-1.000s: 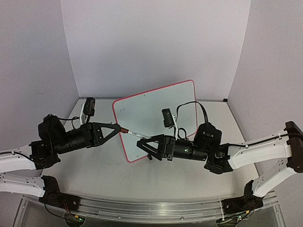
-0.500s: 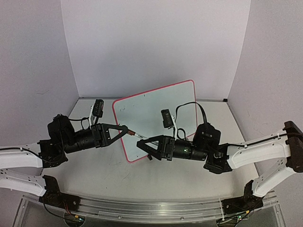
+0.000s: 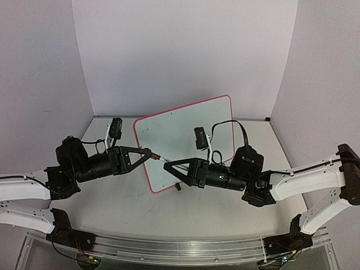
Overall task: Write a sentence on the whiteboard
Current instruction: Open the whiteboard marker from the pen cap.
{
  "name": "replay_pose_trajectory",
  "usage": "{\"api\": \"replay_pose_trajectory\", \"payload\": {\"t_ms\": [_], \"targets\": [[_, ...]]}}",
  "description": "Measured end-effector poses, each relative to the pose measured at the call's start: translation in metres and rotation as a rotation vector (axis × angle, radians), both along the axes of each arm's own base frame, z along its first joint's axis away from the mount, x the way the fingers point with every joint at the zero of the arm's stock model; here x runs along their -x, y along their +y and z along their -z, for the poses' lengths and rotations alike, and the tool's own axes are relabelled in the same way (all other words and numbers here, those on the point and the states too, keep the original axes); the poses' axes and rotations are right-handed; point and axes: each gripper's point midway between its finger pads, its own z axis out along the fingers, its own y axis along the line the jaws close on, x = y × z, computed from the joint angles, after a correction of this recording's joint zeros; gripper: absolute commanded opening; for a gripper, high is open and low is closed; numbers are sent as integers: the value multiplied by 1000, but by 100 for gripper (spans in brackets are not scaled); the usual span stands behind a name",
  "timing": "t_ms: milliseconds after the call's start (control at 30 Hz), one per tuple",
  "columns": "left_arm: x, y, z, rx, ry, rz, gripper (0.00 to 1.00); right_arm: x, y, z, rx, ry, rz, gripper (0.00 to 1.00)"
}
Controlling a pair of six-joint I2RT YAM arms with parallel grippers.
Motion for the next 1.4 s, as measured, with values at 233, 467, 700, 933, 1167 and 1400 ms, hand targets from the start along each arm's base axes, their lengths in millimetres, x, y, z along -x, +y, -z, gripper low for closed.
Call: {"api": "replay_pose_trajectory", "payload": {"t_ms": [233,467,700,933,1167,1400], "targets": [[3,3,7,9,19,4,0,-8,-4,-5,-34,9,51,40],[4,3,6,21,28,7,0,-11,-6,-7,-51,15,68,34],[3,3,7,20,27,3,0,-12,-2,-1,-43,29,66,32],[0,4,7,19,28,-15,0,-13,2,10,-27,54,58,25],[0,5,6,23,28,-16,0,-12,2,9,-30,52,56,2],[1,6,4,32,31,-17,0,-10,0,3,-56,44,50,0]]}}
